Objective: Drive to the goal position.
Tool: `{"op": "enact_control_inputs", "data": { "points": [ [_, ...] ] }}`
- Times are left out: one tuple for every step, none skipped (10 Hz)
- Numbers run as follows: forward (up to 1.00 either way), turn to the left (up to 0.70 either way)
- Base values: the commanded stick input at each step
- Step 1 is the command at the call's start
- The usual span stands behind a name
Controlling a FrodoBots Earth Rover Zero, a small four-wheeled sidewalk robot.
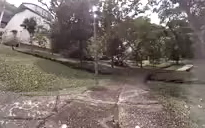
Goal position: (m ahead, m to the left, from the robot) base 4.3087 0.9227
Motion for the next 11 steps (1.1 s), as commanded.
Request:
{"op": "enact_control_inputs", "data": {
  "points": [
    [0.50,0.00],
    [0.50,-0.15],
    [0.50,-0.41],
    [0.50,-0.13],
    [0.50,0.00],
    [0.50,0.00],
    [0.50,0.00],
    [0.50,0.00],
    [0.50,-0.34],
    [0.50,-0.46],
    [0.50,-0.32]
  ]
}}
